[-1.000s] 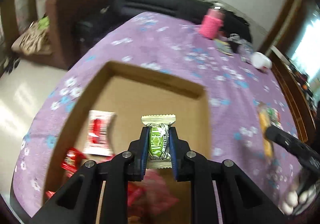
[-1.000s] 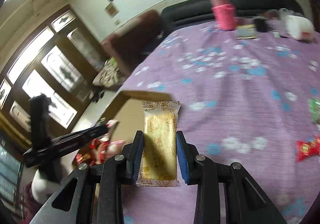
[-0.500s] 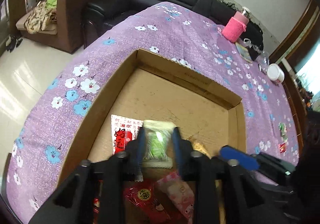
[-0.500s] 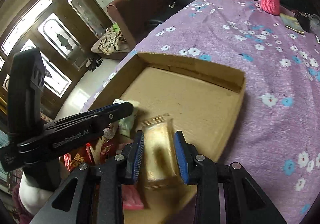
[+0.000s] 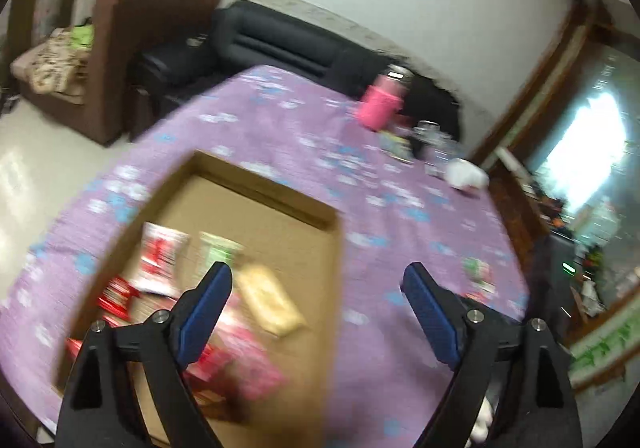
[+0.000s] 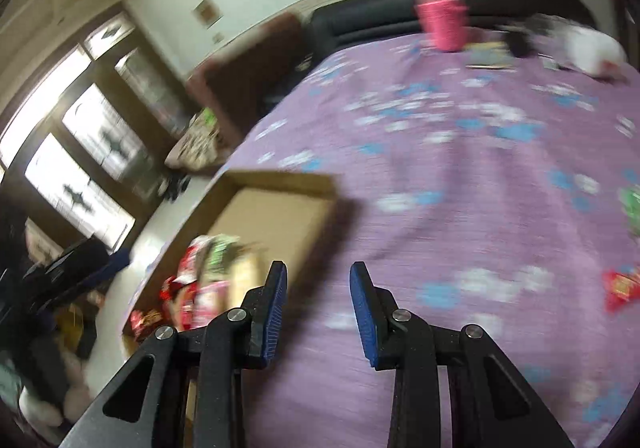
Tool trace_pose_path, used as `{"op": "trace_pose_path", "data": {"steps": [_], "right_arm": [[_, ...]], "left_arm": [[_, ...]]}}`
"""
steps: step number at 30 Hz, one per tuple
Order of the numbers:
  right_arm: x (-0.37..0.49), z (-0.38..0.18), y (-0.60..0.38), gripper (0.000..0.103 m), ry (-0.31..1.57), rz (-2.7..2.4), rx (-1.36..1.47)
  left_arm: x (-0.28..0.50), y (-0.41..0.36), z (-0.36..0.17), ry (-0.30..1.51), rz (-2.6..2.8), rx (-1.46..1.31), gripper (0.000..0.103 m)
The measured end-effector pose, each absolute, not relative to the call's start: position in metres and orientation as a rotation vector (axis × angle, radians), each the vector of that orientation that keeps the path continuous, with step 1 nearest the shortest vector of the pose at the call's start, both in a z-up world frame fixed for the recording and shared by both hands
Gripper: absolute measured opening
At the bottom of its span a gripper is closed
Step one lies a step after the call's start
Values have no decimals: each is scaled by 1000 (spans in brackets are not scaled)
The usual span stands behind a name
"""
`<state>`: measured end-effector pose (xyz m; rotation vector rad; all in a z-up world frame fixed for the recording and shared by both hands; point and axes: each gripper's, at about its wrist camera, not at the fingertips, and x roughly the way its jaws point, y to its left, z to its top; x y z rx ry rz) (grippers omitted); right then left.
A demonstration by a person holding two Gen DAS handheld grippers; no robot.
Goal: Organize snacks
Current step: 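Grasp the red wafer bar with the left tool while the right grasps a clear packet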
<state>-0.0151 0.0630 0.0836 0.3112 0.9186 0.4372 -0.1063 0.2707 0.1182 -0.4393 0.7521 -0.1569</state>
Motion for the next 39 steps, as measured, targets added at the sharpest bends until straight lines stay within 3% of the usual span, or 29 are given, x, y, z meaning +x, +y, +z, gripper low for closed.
{"op": "trace_pose_path", "data": {"steps": [8, 12, 23, 27, 31, 33, 39], "right_arm": [[-20, 73, -126, 35, 897, -16, 408], [-12, 52, -167, 35, 954, -83, 500], [24, 33, -53, 35, 1051, 192, 309], [9, 36, -4, 35, 1093, 506, 342], [8, 66, -46, 37, 953, 365, 338], [16, 75, -84, 58, 907, 192, 335], [43, 60, -146, 58, 949, -36, 282]], "left_arm": [[-119, 185, 89, 813, -311, -386, 87], [-116, 172, 69, 875, -306, -386, 87], [-124, 174, 63, 881, -265, -383, 87], [-122, 170, 61, 888, -279, -376, 87], [-123, 167, 59, 889, -301, -343, 87], [-123, 165, 57, 890, -315, -330, 87], [-117, 156, 48, 910, -350, -318, 87]]}}
